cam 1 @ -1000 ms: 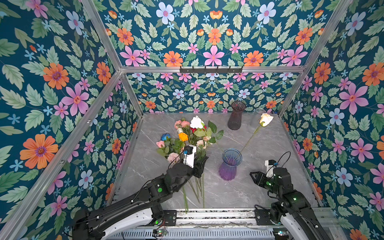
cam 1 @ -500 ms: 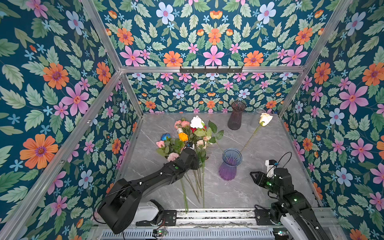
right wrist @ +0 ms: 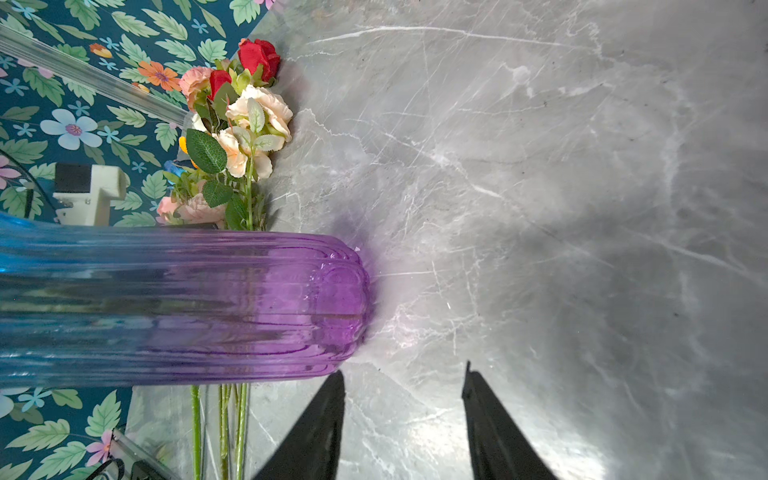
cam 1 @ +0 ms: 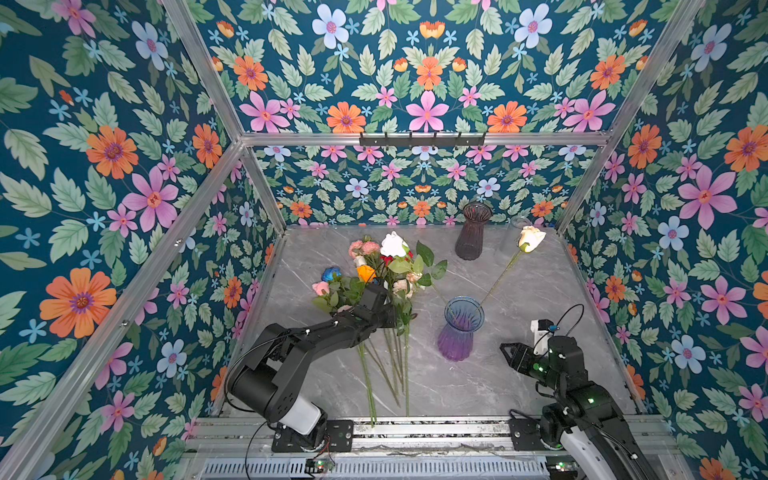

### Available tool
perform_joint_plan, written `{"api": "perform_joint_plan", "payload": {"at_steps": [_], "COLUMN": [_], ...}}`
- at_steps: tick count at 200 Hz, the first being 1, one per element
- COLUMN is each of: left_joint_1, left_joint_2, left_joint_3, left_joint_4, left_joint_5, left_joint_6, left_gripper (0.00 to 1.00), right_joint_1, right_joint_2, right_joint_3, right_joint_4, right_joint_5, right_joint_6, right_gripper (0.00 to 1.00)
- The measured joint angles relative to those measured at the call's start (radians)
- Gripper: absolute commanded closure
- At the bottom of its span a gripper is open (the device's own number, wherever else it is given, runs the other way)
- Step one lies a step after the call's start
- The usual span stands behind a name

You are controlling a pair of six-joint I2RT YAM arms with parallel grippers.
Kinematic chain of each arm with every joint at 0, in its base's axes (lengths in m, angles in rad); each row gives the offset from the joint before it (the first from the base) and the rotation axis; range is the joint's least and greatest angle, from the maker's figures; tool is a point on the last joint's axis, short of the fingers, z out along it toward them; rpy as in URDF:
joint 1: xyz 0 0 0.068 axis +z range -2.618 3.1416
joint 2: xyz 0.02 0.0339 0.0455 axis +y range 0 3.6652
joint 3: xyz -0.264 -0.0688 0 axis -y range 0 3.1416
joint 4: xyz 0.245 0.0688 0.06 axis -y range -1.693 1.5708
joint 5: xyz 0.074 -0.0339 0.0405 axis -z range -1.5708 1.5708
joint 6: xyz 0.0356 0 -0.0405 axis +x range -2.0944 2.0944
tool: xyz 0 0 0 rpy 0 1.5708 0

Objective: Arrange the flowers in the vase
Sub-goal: 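Draw the left gripper back down to the stems of the bunch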

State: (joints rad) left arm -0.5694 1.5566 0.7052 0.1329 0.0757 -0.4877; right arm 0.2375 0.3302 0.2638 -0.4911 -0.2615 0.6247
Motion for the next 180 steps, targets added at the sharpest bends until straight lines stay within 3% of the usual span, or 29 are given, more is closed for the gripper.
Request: {"api": "perform_joint_plan", "payload": {"at_steps": [55, 123, 180], "left_joint_1": [0.014, 0.016, 0.016], "left_joint_2": [0.032, -0.039, 0.008], "left_joint_3": [0.019, -0.029, -0.002], "left_joint_4": [-0.018, -0.014, -0.023], "left_joint_5": [0.0, -0.024, -0.027], "left_joint_6": [-0.007, -0.028, -0.032], "left_gripper": [0.79, 0.77, 0.77], "right_joint_1": [0.0, 0.0, 0.0], "right_joint_2": [-0.002, -0.005, -0.005], "right_joint_3": [0.0, 0.0, 0.0], "right_joint_4": [0.0, 0.0, 0.0], "right_joint_5": [0.0, 0.0, 0.001], "right_joint_6": [0.0, 0.0, 0.0], "right_gripper": [0.52, 0.52, 0.52]}}
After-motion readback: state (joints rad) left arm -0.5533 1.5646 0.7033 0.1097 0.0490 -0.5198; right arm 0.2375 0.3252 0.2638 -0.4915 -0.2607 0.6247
